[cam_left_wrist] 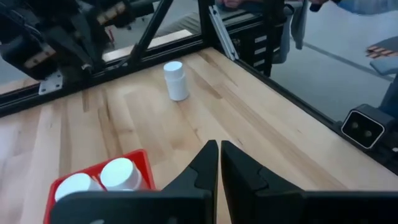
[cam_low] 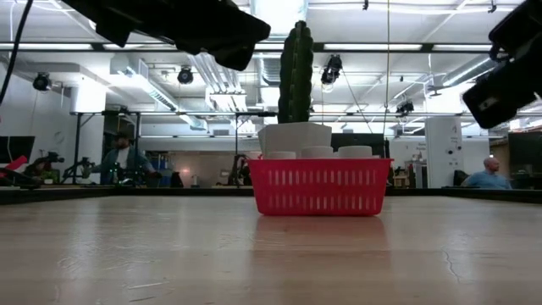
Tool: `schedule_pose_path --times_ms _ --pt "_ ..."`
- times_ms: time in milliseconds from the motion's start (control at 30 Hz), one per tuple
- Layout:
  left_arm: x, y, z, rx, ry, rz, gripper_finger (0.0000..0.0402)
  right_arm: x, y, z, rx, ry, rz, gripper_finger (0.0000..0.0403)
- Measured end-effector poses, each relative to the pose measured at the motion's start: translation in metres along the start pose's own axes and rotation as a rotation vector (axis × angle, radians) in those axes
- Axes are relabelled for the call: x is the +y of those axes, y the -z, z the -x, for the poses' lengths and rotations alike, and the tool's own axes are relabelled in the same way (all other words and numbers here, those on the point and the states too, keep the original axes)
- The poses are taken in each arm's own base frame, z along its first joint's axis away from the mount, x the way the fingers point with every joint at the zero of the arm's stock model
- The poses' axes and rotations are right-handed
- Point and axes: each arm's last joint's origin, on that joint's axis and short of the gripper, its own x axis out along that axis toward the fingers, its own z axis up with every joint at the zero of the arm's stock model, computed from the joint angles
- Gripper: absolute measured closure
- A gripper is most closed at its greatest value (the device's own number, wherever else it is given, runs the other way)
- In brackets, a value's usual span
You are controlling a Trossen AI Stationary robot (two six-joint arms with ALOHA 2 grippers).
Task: Pick and place pill bottles into a basket
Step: Put the white pill bottle into the red bin
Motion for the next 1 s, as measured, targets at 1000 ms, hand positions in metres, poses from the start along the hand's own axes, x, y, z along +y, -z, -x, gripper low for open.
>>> schedule_pose_path --times_ms 1000 --pt "-0.002 0.005 0.003 0.07 0.013 0.017 0.04 0.031 -0.057 -0.013 -0.036 0.026 -0.032 0.0249"
